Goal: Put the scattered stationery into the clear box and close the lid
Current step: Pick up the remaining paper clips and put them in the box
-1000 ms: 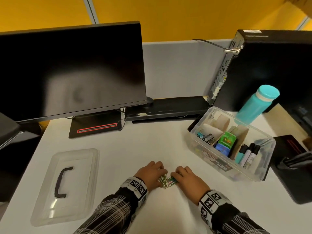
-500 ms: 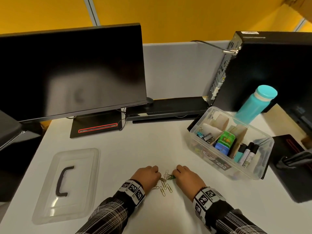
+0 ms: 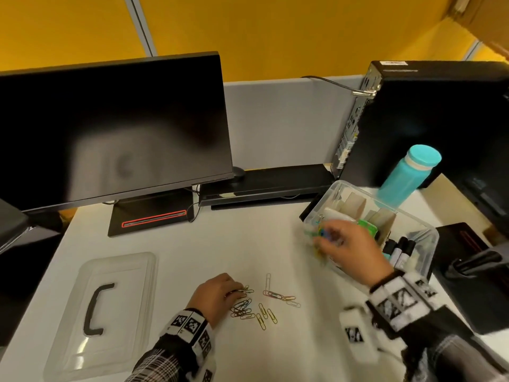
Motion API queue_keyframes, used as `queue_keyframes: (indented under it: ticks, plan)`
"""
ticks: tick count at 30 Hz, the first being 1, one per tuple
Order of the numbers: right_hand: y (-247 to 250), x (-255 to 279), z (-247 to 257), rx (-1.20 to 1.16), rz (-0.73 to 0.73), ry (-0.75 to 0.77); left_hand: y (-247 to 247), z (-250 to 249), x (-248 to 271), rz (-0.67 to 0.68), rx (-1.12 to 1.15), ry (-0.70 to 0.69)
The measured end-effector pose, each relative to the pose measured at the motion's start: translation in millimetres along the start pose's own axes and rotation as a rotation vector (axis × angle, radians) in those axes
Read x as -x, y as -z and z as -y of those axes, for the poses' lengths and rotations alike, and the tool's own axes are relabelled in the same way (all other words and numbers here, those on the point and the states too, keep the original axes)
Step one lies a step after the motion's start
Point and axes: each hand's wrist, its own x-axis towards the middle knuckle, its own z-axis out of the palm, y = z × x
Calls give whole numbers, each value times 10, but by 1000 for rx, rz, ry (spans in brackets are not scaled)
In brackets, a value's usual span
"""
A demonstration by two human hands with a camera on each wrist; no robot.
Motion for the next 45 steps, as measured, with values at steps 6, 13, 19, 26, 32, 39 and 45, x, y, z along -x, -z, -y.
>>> queue_keyframes:
  ticks: [6,13,19,26,32,39,45]
  plan:
    - [617,-856,-285,198,-239,-180,0,-54,-1,8,39,26]
    - [455,-1395,-738,687,158,-409,3,-74,19,19,46,55]
    - [500,-1315,-567,638,185,-392,44,-106,52,-14,56,59]
    - [857,-91,-708,323,-191,-224,507,-654,-363,-91,68,-52]
    - [542,204,-1262,416,-215,-424,920,-1792,-1274,-71,-156,-279]
    - [449,272,-1310,446,-234,-391,543,-2577,-2162,130,-520,-244]
    - [449,264,-1317,426,-240,-391,284,-2640,-2466,288,-562,-176]
